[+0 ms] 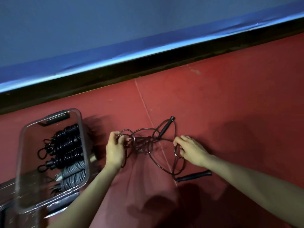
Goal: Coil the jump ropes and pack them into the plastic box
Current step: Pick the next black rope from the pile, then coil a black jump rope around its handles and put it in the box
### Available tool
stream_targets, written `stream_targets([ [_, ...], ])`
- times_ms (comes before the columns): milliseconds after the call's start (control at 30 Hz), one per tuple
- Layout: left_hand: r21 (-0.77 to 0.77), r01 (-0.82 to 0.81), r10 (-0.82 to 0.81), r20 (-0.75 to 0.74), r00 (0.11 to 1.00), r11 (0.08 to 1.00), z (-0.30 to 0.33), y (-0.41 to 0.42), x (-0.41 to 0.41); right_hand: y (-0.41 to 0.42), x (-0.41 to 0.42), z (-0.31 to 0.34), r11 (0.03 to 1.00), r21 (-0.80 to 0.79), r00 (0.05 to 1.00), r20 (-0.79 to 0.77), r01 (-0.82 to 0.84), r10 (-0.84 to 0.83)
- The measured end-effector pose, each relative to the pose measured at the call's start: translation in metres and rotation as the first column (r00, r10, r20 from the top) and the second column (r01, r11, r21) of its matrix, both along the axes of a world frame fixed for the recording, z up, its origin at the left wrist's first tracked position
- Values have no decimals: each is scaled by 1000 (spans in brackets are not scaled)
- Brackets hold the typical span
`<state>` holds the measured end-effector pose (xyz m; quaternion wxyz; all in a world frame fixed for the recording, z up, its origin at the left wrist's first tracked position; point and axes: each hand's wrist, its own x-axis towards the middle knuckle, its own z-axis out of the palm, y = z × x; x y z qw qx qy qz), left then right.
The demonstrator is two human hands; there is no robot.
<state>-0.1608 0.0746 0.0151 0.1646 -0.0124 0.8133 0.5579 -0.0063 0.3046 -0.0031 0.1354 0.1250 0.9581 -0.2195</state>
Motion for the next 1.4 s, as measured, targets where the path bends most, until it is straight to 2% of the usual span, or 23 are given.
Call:
stream_targets([
  [67, -35, -89, 89, -12, 996, 995, 4, -2, -2, -3, -5, 4, 994, -73, 996, -42, 80, -83],
  [133, -92, -74, 69, -57, 996, 993, 9, -4, -3, -4, -9, 8, 983, -115, 986, -70, 141, -149],
  [233, -291, 178, -225, -136, 965, 940, 11, -14, -4, -2, -2, 7, 989, -73, 984, -110, 132, -140],
  [267, -420, 285, -370, -135, 919, 861, 9, -19, -5, -1, 4, 7, 994, -27, 988, -108, 104, -107],
  [333, -690, 441, -628, -26, 778, 574, 8, -26, -4, 3, 20, 5, 999, 49, 999, -38, -1, 2],
  [367, -759, 475, -694, 43, 718, 445, 9, -28, -3, 5, 28, 4, 994, 76, 997, 28, -77, 75],
  [400, -792, 489, -728, 84, 681, 366, 11, -27, -2, 6, 36, 4, 983, 96, 984, 100, -156, 146],
  [467, -827, 477, -760, 97, 642, 298, 19, -21, 1, 10, 49, 0, 950, 134, 942, 230, -281, 246],
  [533, -845, 451, -790, 57, 610, 288, 27, -12, 3, 13, 57, -4, 924, 165, 915, 277, -345, 293],
  [667, -840, 452, -870, -47, 492, 301, 38, 19, 8, 13, 51, -2, 927, 190, 942, 160, -322, 294],
  [767, -794, 559, -886, 60, 461, 237, 28, 42, 13, 15, 39, 8, 961, 151, 972, 71, -233, 225],
  [867, -776, 622, -866, 236, 440, 105, 6, 51, 17, 20, 26, 18, 987, 95, 991, 5, -132, 132],
  [933, -855, 518, -869, 275, 412, -25, -7, 45, 22, 25, 17, 24, 995, 71, 998, -18, -63, 64],
  [1000, -913, 393, -879, 271, 392, -106, -13, 34, 25, 31, 9, 28, 997, 72, 998, -58, 1, 3],
  [1067, -928, 363, -876, 244, 416, -86, -12, 23, 20, 35, 1, 31, 994, 107, 995, -92, 37, -27],
  [1100, -920, 390, -855, 223, 468, -26, -8, 18, 17, 37, -4, 31, 991, 127, 995, -98, 43, -31],
  [1167, -873, 458, -783, 167, 600, 165, 0, 6, 7, 39, -18, 31, 988, 152, 997, -69, 41, -30],
  [1233, -828, 430, -721, 46, 691, 359, 9, -4, -1, 42, -34, 27, 985, 175, 1000, 18, -12, 9],
  [1300, -789, 377, -655, -43, 754, 486, 14, -12, -7, 39, -51, 22, 967, 226, 990, 106, -117, 95],
  [1400, -695, 343, -525, -59, 849, 632, 17, -20, -15, 29, -73, 13, 918, 283, 951, 219, -277, 220],
])
